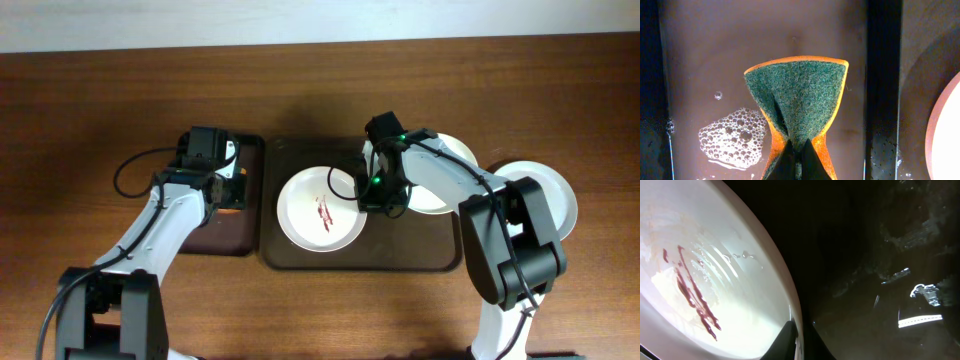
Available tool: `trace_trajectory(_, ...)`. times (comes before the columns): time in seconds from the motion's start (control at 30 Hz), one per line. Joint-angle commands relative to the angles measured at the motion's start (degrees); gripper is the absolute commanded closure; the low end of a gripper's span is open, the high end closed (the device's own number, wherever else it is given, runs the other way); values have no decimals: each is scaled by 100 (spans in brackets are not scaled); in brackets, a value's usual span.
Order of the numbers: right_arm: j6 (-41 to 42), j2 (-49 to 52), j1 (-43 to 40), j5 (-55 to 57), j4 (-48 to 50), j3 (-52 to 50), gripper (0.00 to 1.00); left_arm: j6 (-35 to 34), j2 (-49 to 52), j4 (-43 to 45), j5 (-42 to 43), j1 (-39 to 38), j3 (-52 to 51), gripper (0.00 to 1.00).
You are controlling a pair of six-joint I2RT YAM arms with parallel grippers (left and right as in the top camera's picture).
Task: Clean dirty plates on tray and stack at the side
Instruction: 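Scrub the held plate with the sponge in the left gripper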
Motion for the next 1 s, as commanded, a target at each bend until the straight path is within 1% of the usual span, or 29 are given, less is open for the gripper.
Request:
trace_trajectory(0.0,7,-11,24,203,11,-33,91,68,-96,11,120,-4,55,100)
trace_trajectory(0.17,4,-11,24,203,11,-33,92,70,-660,-15,1379,-79,334,100)
trace_trajectory(0.23,7,-11,24,203,11,-33,92,-74,-824,199,2192,-304,348,100)
trace_trajectory(0.27,7,-11,24,203,13,-33,92,-361,-798,247,2380,-407,345,100)
trace_trajectory(0.3,7,-11,24,203,13,-33,92,-973,-678,258,2629,-654,339,100)
trace_trajectory(0.33,7,-11,24,203,13,-33,92,-1198,-614,258,2673,-748,337,100)
trace_trajectory(0.43,7,-11,24,203,11,-33,92,-2249,-256,358,2846,-1154,334,100)
trace_trajectory(0.53,7,-11,24,203,9,-33,92,-2789,197,629,3272,-1432,334,100)
trace_trajectory(0.57,7,-11,24,203,9,-33,92,-2835,291,678,3394,-1460,334,100)
trace_trajectory(0.63,7,-11,24,203,9,-33,92,-2911,608,826,3904,-1517,334,100)
trace_trajectory(0.73,7,-11,24,203,9,-33,91,-2911,1014,837,4234,-1519,334,100)
trace_trajectory(0.97,7,-13,24,203,9,-33,92,-2907,1694,1023,4398,-1519,334,100)
